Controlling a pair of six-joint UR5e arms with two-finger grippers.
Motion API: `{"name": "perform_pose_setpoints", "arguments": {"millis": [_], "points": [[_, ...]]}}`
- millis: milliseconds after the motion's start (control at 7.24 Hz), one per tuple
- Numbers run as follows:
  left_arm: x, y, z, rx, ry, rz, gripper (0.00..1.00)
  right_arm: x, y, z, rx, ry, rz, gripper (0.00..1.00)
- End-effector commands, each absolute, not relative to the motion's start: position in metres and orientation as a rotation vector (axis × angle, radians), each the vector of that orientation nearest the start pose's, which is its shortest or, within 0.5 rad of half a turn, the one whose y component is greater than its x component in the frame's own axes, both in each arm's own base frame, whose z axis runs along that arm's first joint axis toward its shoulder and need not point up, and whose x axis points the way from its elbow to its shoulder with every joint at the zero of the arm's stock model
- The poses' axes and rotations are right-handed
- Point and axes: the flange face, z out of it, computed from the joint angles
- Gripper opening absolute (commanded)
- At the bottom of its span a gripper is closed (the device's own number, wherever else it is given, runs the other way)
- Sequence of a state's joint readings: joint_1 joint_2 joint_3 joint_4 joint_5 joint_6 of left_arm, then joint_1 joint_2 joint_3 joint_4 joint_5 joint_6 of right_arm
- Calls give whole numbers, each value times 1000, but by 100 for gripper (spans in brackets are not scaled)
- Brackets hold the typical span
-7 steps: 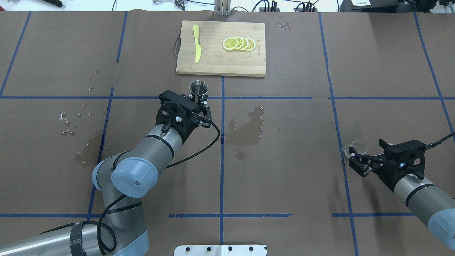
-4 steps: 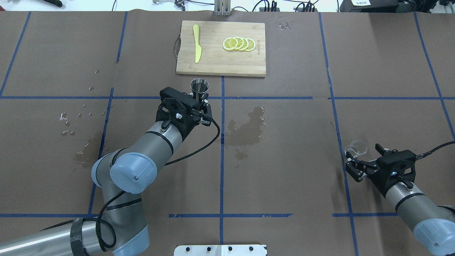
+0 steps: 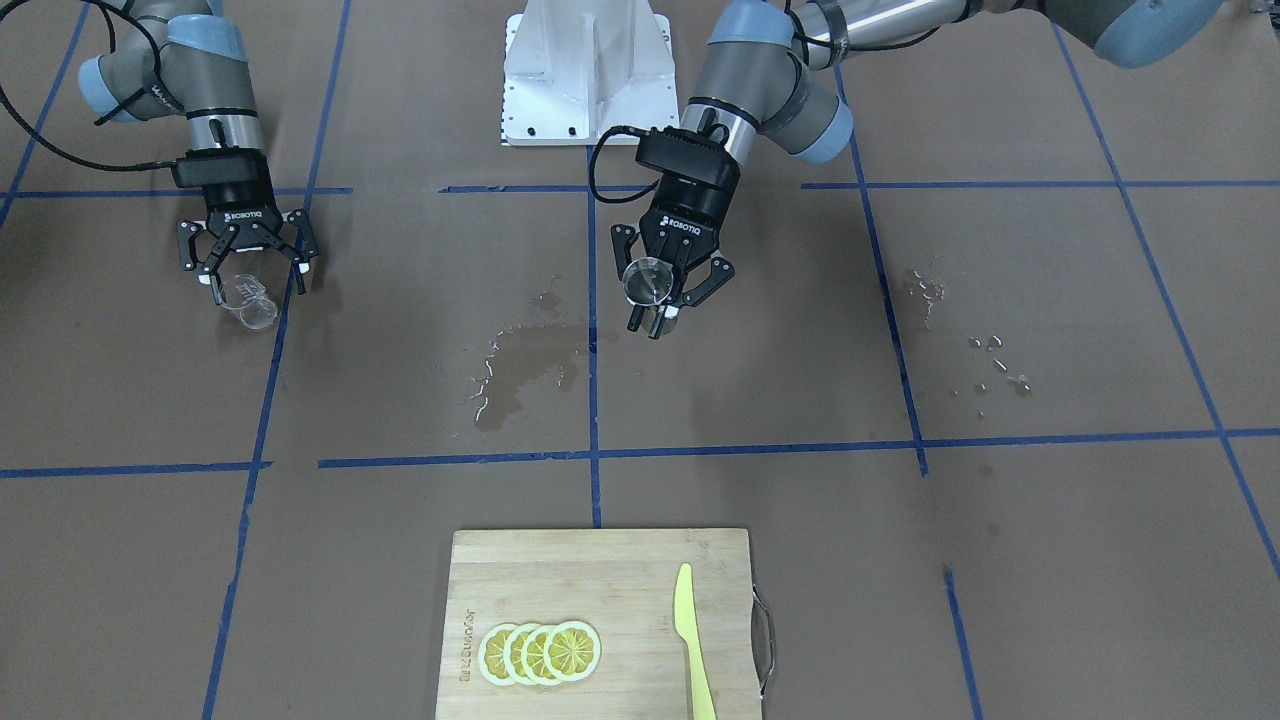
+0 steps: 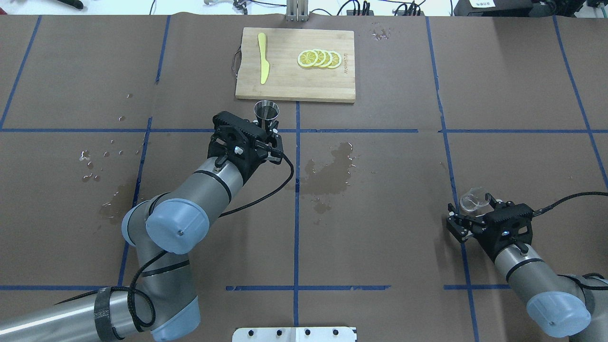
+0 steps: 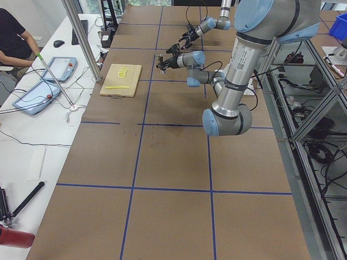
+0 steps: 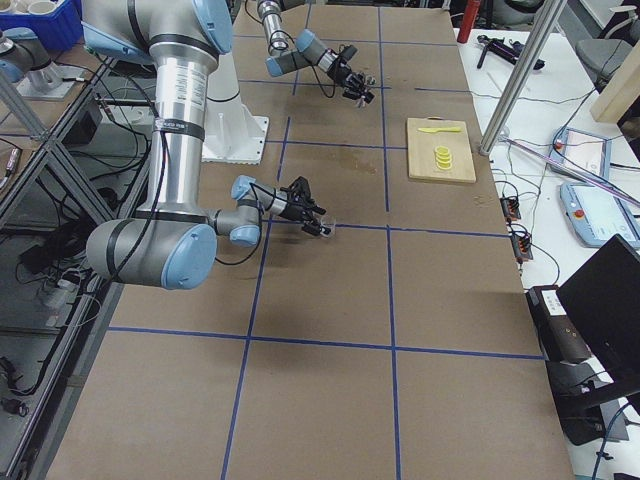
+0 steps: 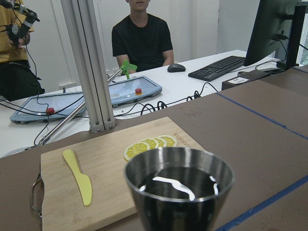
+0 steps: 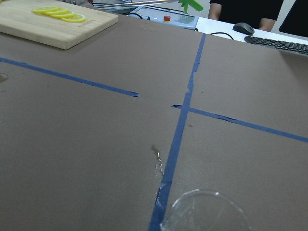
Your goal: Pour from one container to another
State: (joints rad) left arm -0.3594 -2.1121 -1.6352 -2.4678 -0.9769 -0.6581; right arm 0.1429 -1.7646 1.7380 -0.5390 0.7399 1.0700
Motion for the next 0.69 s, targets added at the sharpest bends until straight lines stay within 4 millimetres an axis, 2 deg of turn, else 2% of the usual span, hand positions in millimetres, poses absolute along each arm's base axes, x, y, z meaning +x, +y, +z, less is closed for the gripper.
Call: {"name": "perform_pose_setpoints", "arguments": {"millis": [0,276,414,553], "points": [[523,-400,210,1235,875,-4,0,-388,-266,551,1009,-642,101,99],[524,-399,210,1233,876,-1,0,-386,-267,551,1010,-639,103,96],[524,-399,210,1228,884,6,0,-387,-266,551,1010,-642,102,91],[524,-399,210,1227,884,8,0,-387,-267,550,1009,-643,103,80]]}}
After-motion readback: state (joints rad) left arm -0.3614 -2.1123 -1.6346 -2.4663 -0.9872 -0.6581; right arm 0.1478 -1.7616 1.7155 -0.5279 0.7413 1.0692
